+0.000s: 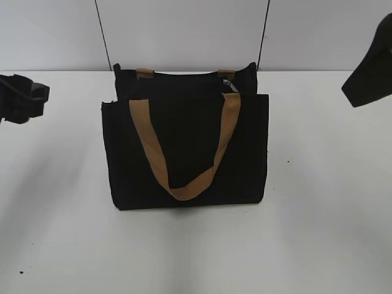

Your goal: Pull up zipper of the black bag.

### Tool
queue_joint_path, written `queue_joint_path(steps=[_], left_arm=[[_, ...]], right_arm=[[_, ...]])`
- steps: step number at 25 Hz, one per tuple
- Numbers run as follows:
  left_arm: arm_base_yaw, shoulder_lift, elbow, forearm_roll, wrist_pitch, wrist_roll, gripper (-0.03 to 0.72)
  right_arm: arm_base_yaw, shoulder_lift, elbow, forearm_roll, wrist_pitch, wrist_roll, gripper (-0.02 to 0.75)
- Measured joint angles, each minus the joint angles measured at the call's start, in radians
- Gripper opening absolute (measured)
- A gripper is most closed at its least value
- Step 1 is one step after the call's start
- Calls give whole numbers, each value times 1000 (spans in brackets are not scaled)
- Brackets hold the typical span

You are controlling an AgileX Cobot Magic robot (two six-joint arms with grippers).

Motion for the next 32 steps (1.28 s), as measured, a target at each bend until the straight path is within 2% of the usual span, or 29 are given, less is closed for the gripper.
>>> queue_joint_path(steps=[4, 7, 12, 17, 20, 23, 27, 32], left_arm=[[0, 49, 0, -118, 36, 161, 490], [-16, 40, 0, -332, 109, 370, 490], [-107, -35, -4, -812, 295, 793, 490], [-181, -162, -76, -1391, 540, 1311, 490], [-193, -254, -128, -1636, 696, 1493, 491], [-195, -356, -144, -1727, 848, 1545, 492], [-195, -541, -146, -1743, 1040, 1562, 493], [-195, -745, -141, -1748, 1082, 1578, 493]], right_arm=[[0, -21, 0, 0, 1, 0, 505], [0, -32, 1, 0, 1, 0, 505], [0, -64, 1, 0, 1, 0, 505], [0, -137, 3, 0, 1, 0, 560], [0, -201, 3, 0, 1, 0, 574], [0, -274, 5, 0, 1, 4, 578], [0, -430, 96, 3, -3, 13, 578], [0, -611, 305, 8, -2, 15, 578]])
